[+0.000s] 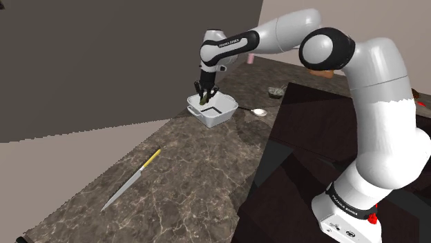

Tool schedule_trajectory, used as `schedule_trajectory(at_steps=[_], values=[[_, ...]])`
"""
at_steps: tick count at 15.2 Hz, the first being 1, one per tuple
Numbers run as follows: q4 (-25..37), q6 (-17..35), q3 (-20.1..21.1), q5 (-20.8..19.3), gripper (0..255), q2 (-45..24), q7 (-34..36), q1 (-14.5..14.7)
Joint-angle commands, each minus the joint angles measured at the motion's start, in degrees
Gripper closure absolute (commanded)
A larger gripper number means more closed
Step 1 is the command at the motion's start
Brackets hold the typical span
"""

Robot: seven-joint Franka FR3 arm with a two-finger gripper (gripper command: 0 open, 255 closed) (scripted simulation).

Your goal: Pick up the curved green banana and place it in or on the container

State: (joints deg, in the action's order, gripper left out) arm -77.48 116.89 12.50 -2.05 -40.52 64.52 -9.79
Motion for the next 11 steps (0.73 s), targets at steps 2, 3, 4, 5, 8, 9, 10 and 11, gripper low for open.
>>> schedule_trajectory(at_steps=[2,3,4,5,8,9,10,11], values=[[6.53,-2.82,-0.7,-0.15,255,-3.93,-2.7,-1.55],[9.27,-4.08,-0.93,-0.2,255,-5.48,-3.6,-2.04],[12.27,-5.46,-1.17,-0.26,255,-7.17,-4.48,-2.5],[15.62,-6.99,-1.4,-0.33,255,-9.05,-5.36,-2.93],[29.15,-13.17,-2.1,-0.6,255,-16.57,-7.96,-3.82],[37.0,-16.74,-2.39,-0.73,255,-20.87,-8.88,-3.8],[36.14,-15.94,-2.39,-0.74,255,-20.83,-8.91,-3.87],[35.51,-15.23,-2.4,-0.74,255,-20.91,-8.93,-3.91]])
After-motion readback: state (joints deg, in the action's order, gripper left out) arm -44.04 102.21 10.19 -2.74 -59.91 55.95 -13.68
